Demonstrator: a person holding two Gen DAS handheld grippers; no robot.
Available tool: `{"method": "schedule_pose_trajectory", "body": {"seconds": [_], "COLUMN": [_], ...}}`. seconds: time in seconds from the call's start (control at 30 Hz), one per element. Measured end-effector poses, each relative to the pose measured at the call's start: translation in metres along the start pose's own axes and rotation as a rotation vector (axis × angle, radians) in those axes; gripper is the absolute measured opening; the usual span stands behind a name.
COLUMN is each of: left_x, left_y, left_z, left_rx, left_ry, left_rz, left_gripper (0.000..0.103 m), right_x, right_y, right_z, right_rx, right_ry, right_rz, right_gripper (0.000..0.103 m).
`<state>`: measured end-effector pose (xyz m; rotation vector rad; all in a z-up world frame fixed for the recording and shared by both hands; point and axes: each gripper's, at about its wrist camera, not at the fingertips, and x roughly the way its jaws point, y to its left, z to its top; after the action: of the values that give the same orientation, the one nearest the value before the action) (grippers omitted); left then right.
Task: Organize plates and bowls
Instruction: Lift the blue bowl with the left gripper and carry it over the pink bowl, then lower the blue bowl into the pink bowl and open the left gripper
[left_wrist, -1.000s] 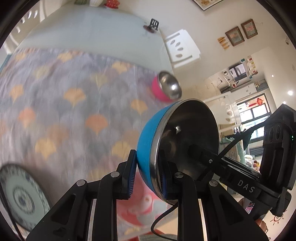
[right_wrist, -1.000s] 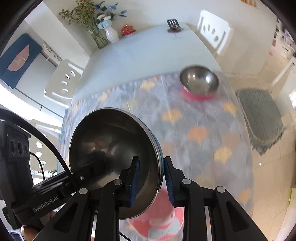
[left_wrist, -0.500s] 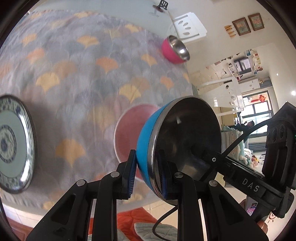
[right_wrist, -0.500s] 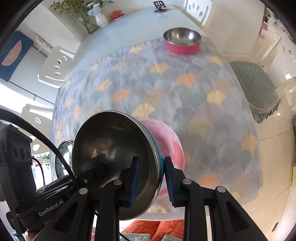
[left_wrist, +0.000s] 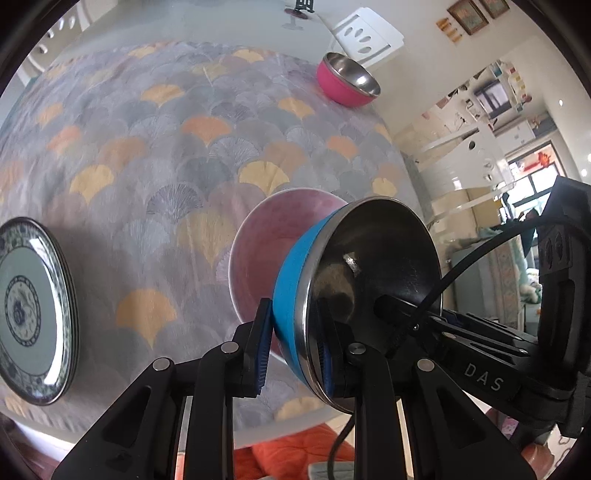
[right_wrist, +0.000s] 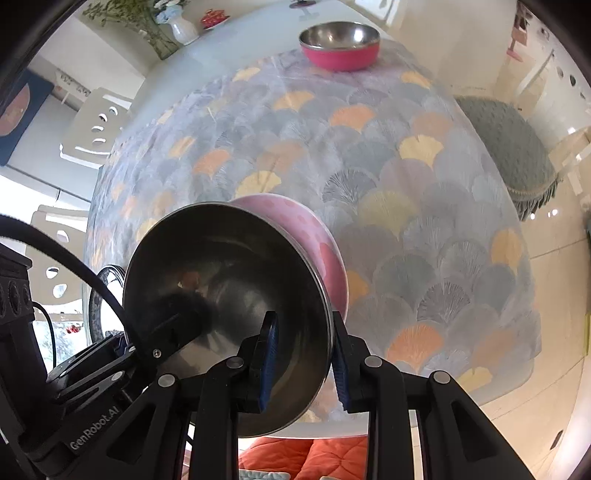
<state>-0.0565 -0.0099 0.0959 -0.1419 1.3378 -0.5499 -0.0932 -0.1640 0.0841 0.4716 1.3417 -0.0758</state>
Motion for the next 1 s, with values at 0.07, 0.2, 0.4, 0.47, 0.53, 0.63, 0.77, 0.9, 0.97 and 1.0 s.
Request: {"method": "schedule_pose_trajectory", "body": {"seconds": [0.07,0.2,0.4,0.47,0.53,0.63,0.77,0.9,0.97,1.0], "left_x": [0.003,0.007,0.009,0.005,0.003,0.005,0.01,0.007,0.006,0.007], "left_y": [-0.001,-0.001,0.0,0.003,0.009,0.017,0.021,0.019,0.016,0.015], "left_z": [0.001,0.008,0.017,0.019,0.02,0.021,0.023,0.034,0.044,0.05], "left_rx": [0.013,0.034,0.088,0.098,0.097,0.081,0.072,0.081,0.09,0.094], "left_ry": [0.001,-0.004,-0.047,-0.063,-0.069,-0.055,-0.031,-0.041,-0.049,-0.048], "left_rz": [0.006,0.03,0.113,0.135,0.128,0.118,0.089,0.067,0.068,0.066], "left_gripper": [0.019,0.019,0.021,0.024,0.025,0.025,0.025,0.025,0.025,0.025], "right_x": [0.001,0.002,0.008,0.008,0.007,0.01,0.011,0.001,-0.003,-0.005], "right_y": [-0.002,-0.002,0.0,-0.001,0.001,0.004,0.004,0.0,-0.004,-0.006], "right_z": [0.0,0.0,0.003,0.004,0.005,0.007,0.008,0.014,0.021,0.028], "right_rx": [0.002,-0.002,-0.016,-0.016,-0.03,-0.052,-0.076,-0.088,-0.082,-0.071], "right_ry": [0.001,0.004,0.012,0.009,0.002,0.014,0.025,0.01,0.009,0.007], "right_rz": [0.0,0.004,0.011,0.015,0.01,0.002,0.006,0.029,0.045,0.055], "right_gripper": [0.027,0.027,0.027,0.026,0.026,0.026,0.026,0.026,0.026,0.026]}}
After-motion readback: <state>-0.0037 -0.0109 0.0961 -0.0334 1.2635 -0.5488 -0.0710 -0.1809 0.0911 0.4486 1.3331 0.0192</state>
